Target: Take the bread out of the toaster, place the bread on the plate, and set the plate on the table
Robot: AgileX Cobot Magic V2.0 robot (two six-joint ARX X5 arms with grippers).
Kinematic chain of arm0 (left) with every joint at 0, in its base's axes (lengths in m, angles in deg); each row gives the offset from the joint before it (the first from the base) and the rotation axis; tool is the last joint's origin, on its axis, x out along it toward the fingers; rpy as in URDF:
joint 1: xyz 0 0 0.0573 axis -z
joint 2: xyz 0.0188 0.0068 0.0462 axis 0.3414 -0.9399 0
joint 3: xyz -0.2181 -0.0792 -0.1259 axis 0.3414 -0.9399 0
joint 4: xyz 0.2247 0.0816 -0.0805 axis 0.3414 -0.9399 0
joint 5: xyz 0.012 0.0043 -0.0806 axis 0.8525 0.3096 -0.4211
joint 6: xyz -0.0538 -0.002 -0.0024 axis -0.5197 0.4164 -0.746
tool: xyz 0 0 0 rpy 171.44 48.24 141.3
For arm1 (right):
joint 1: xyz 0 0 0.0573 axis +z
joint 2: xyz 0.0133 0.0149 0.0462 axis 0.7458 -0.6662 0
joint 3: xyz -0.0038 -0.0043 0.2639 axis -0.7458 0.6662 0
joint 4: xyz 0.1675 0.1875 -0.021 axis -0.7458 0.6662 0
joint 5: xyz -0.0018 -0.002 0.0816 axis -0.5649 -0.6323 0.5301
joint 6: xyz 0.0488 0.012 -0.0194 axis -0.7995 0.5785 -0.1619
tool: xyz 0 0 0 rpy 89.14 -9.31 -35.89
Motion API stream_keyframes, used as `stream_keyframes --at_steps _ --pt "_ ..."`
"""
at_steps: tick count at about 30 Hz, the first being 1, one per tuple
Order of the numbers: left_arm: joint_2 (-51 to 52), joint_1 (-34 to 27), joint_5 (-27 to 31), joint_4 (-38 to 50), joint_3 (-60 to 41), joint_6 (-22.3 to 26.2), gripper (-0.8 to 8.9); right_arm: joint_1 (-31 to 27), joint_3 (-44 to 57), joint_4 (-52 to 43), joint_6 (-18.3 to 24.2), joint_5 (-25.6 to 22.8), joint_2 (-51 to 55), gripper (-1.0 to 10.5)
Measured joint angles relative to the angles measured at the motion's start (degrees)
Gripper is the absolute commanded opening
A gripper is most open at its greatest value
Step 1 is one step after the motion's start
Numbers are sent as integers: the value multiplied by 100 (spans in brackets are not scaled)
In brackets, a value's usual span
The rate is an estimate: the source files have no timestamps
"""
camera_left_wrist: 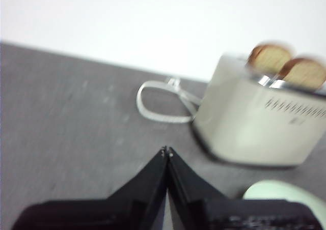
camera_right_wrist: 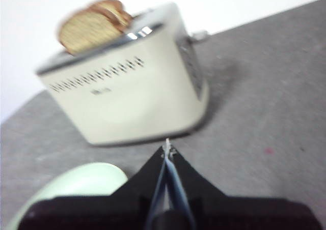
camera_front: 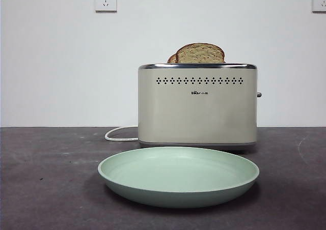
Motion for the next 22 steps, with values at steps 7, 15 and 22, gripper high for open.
stream_keyframes --at_steps 7,15,22 --pt "-354 0 -546 -651 1036 -98 -8 0 -964 170 -101 529 -820 -12" --pt "-1143 0 -1320 -1377 2229 -59 -8 0 -2739 1453 376 1414 -2212 -12" --pt "-1932 0 -1978 -2308 3082 404 -8 0 -4223 2968 1316 1779 -3195 -11"
